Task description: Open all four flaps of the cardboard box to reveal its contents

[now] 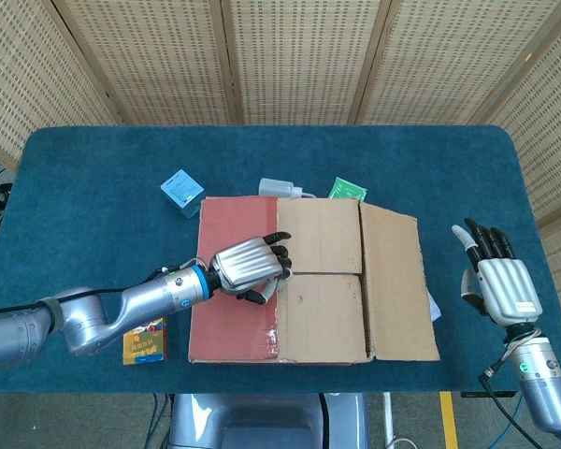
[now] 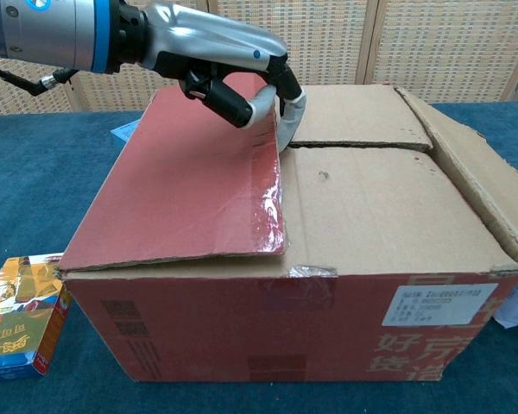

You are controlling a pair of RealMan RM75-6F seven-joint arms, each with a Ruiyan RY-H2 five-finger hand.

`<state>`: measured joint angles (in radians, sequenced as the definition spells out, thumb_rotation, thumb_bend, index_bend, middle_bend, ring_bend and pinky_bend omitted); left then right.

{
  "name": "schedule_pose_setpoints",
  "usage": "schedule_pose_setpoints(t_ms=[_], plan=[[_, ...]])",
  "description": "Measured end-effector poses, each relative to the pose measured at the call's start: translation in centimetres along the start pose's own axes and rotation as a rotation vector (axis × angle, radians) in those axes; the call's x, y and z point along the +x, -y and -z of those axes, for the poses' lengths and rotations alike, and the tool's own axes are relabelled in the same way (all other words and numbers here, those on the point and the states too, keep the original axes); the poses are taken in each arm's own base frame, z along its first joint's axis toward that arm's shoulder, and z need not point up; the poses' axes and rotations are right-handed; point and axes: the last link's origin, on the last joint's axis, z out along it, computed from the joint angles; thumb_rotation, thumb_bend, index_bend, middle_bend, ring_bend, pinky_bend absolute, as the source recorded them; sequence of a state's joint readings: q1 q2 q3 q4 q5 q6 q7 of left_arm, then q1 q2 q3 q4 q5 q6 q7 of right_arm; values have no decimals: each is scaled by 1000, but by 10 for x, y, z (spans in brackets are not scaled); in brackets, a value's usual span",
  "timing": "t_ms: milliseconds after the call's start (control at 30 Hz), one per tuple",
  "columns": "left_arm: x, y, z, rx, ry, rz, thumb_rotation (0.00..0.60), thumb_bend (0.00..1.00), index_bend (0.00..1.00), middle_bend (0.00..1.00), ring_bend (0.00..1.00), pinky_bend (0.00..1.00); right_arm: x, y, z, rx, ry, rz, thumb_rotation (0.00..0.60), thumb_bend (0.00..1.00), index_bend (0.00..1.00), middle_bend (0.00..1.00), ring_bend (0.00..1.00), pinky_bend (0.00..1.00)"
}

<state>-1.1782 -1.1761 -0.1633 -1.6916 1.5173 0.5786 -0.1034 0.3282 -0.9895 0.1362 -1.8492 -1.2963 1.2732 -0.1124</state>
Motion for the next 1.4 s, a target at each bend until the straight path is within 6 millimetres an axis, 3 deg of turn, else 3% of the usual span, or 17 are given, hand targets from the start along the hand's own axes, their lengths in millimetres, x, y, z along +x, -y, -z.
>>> schedule_pose_setpoints(t_ms=[300, 567, 1000, 1400], plan=[[3, 6, 10, 25, -3, 2, 260, 890, 547, 427, 273, 64, 0, 1, -1, 5, -3, -2, 600, 852, 0, 0, 0, 0], [21, 10, 27, 40, -70, 4, 261, 887, 547, 427, 274, 64, 2, 2, -2, 8, -8, -1, 600, 852, 0, 0, 0, 0], [52, 24, 82, 109, -148, -47, 259, 876, 548, 428, 276, 64, 5, 6, -8, 24, -7, -7, 600, 853, 0, 0, 0, 0], [58, 39, 139, 201, -185, -72, 258, 864, 559, 432, 283, 64, 9, 10, -10, 36, 0, 0, 600, 852, 0, 0, 0, 0]])
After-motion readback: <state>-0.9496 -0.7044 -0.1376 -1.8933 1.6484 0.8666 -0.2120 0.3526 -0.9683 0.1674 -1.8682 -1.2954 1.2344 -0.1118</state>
